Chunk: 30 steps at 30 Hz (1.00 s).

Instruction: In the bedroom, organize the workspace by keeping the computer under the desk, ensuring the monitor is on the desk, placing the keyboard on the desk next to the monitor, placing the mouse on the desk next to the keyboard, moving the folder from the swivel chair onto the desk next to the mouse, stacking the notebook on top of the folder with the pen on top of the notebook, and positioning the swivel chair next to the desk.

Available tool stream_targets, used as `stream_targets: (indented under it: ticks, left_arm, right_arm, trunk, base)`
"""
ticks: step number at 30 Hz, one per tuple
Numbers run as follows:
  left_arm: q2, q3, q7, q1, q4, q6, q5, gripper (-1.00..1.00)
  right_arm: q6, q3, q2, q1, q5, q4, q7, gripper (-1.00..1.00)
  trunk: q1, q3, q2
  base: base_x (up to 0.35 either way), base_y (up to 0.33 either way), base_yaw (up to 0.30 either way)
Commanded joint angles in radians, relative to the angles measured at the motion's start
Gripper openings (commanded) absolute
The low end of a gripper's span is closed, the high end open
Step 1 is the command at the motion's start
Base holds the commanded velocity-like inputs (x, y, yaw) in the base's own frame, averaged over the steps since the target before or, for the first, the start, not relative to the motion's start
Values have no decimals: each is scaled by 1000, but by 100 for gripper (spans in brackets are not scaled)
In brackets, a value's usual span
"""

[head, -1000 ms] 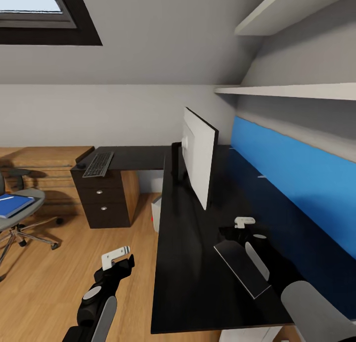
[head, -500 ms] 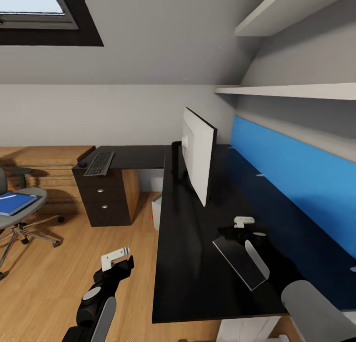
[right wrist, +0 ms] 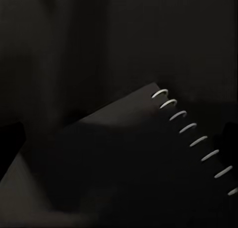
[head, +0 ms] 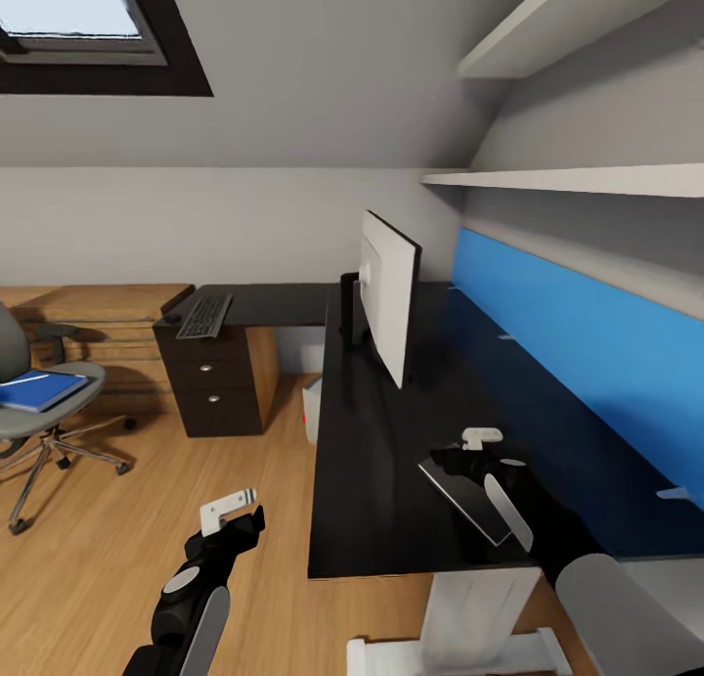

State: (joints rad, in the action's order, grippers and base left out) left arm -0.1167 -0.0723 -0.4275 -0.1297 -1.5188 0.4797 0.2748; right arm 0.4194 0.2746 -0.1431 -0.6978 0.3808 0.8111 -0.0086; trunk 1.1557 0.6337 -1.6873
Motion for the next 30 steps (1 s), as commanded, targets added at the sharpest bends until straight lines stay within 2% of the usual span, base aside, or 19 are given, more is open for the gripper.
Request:
stream_targets:
  ticks: [1, 20, 28, 30]
  left_arm:
    - [0, -1, -9, -1, -1, 2, 11, 100]
    - [0, -1, -10, -1, -1, 2, 12, 100]
    - [0, -1, -10, -1, -1, 3, 11, 100]
    - [0, -1, -10, -1, -1, 3, 11, 100]
  right_arm:
    - [7, 3, -1, 0, 10, -57, -2, 100]
    - [7, 2, -1, 0, 10, -56, -2, 100]
    - [7, 2, -1, 0, 10, -56, -2, 100]
    - [7, 1, -1, 0, 10, -56, -2, 100]
  trunk:
    - [-1, 1, 0]
    - [-1, 1, 0]
    - [-1, 1, 0]
    - [-8, -5, 14]
  base:
    - [-252, 0, 0]
    - [-161, -6, 0]
    - [-41, 0, 0]
    - [-8, 0, 0]
